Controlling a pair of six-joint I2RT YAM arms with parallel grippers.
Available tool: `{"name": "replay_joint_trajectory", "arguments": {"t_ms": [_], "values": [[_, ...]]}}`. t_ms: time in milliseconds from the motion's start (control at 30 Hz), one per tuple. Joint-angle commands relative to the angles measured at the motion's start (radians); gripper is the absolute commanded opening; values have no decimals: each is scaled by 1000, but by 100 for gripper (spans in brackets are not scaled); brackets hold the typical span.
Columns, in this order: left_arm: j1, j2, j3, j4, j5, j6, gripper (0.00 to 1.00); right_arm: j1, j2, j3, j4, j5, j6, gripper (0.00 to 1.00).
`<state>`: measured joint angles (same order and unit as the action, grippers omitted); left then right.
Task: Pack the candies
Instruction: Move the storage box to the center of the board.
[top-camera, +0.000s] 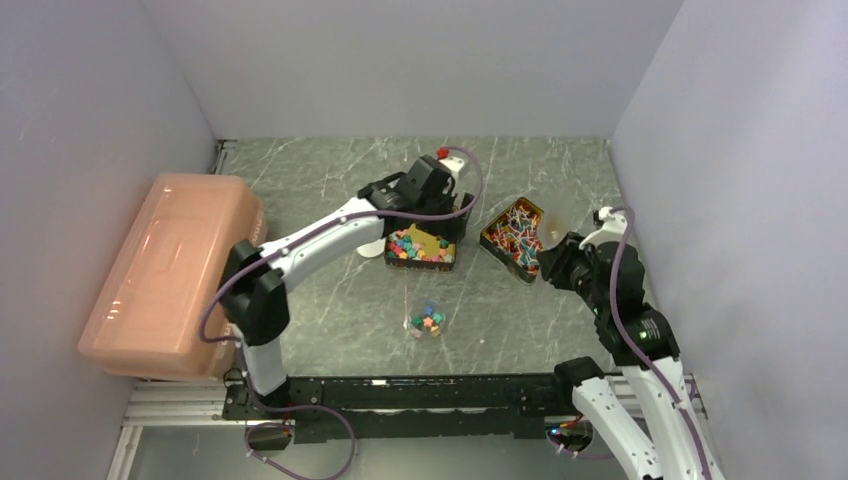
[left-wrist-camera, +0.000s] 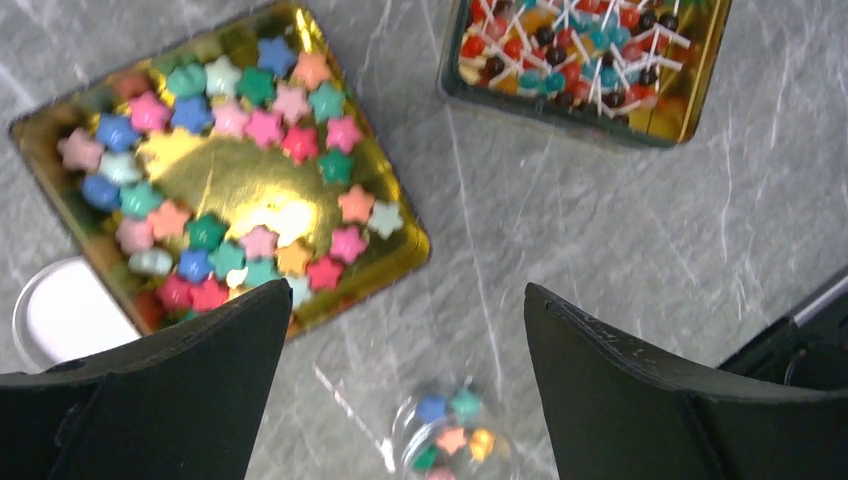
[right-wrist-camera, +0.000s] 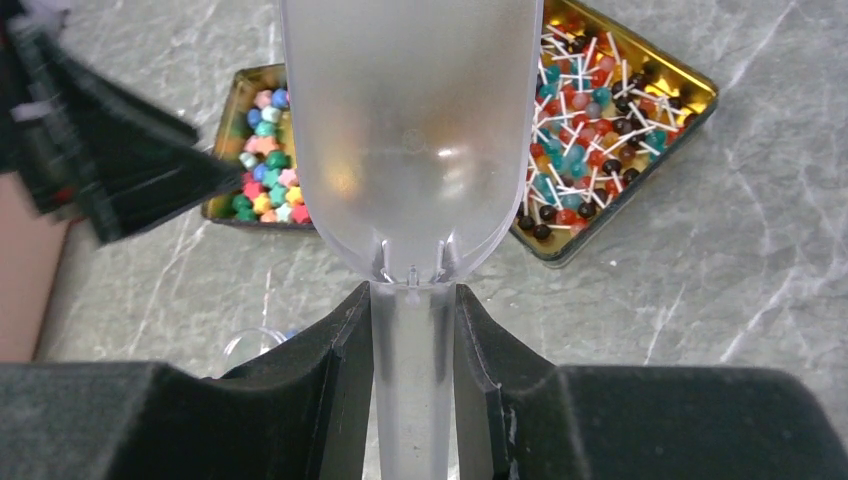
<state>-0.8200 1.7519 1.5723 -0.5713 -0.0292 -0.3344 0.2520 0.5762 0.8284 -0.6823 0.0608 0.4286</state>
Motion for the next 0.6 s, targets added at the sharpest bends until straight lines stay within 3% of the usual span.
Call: {"name": "replay_joint_trajectory", "arguments": {"t_ms": [0,300,567], "values": [[-15,130,185,18,20,5,92,1,-84,-33,61,-56,49,0],[-25,389,455,30,48,-12,90,1,-166,-34,20,-56,47,0],[-25,546,556,91,68,-57,81,1,-207,-18,-31,-95,46,0]]}}
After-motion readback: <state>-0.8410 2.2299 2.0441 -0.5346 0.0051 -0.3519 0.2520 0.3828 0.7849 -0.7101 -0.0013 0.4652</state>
